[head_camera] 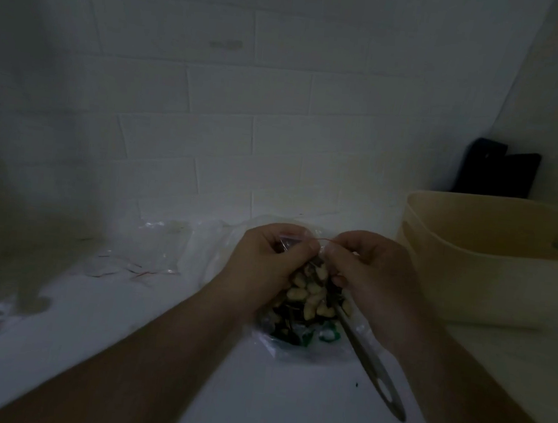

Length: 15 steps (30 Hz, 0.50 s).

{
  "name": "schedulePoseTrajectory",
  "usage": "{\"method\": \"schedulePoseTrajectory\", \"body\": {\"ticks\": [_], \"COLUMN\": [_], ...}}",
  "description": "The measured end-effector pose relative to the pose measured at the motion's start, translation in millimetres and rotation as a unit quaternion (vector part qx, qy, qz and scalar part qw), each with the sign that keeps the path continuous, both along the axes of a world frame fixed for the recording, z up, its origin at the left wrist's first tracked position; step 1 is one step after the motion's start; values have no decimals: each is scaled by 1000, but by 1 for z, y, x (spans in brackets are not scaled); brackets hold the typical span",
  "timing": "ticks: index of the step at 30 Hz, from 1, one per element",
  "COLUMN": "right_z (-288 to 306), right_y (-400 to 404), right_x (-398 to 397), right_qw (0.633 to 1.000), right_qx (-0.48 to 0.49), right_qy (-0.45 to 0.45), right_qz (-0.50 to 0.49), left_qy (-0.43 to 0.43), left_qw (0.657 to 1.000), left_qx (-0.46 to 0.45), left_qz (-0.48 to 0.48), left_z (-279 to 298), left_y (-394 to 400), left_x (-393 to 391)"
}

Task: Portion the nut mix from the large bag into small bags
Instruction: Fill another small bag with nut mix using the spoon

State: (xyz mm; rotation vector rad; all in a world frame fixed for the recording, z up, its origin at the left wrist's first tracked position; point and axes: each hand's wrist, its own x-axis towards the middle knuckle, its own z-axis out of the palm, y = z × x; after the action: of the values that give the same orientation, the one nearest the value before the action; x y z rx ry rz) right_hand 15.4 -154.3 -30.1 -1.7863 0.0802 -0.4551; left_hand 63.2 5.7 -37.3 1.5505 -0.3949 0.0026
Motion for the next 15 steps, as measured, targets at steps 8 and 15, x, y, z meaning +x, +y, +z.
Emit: {"method": "schedulePoseTrajectory", "body": {"ticks": [8, 15], "right_z": [0, 1], "right_y": [1, 1], "right_x": [1, 0], "right_qw": [1000, 999], "right_qx": [23, 48], "right_qy": [7, 7], "right_qz": [1, 21], "left_qy": [-8, -10], "left_qw": [1000, 1000], "left_qx": [-5, -2], "left_qz": [-7, -10], "left_z": [-1, -2], "left_y": [-1, 1], "left_x": [2, 3]}}
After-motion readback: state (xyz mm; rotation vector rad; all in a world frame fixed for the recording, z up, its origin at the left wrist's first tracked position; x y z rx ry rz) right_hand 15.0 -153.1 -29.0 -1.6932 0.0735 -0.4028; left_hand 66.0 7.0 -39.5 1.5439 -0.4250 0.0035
